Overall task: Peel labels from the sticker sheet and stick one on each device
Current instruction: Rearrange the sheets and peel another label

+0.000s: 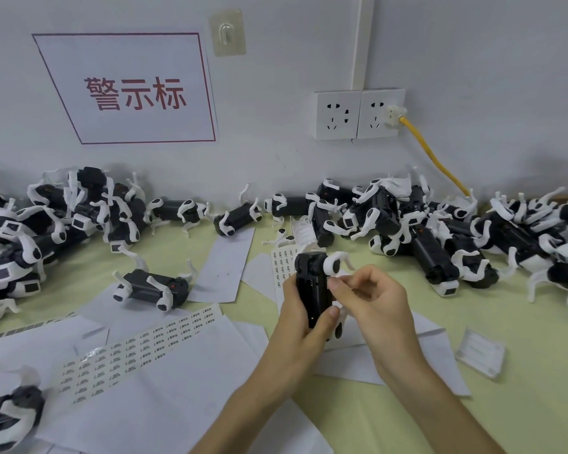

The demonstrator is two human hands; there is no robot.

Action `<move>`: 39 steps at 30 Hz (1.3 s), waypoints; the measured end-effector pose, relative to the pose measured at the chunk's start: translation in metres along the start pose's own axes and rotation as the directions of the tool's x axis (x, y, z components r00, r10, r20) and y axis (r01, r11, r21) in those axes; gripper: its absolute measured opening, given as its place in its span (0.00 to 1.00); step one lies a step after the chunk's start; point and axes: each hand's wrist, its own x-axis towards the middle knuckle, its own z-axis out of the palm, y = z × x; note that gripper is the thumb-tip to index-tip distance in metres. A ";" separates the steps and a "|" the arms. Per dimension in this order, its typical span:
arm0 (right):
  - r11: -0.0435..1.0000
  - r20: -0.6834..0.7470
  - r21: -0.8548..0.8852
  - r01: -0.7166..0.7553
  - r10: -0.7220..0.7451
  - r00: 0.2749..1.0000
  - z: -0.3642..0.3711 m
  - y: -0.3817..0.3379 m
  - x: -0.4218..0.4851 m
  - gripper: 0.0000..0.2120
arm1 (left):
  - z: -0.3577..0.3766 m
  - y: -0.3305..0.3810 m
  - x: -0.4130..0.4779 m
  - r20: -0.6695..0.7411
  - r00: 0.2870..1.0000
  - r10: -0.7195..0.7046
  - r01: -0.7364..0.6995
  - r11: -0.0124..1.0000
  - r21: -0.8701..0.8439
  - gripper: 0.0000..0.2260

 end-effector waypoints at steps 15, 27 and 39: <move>0.953 0.350 0.200 -0.226 0.146 0.925 -0.017 0.001 0.013 0.28 | -0.002 0.009 -0.003 0.105 0.993 -0.054 0.068 0.989 -0.132 0.18; 0.949 0.464 0.252 -0.191 0.055 0.884 -0.019 -0.001 0.014 0.22 | -0.011 0.005 -0.001 0.140 0.985 -0.102 0.134 0.960 -0.246 0.20; 0.992 0.306 0.118 0.045 -0.079 0.949 -0.054 -0.006 0.034 0.27 | -0.032 0.008 0.009 0.132 0.972 -0.193 0.223 0.936 -0.272 0.22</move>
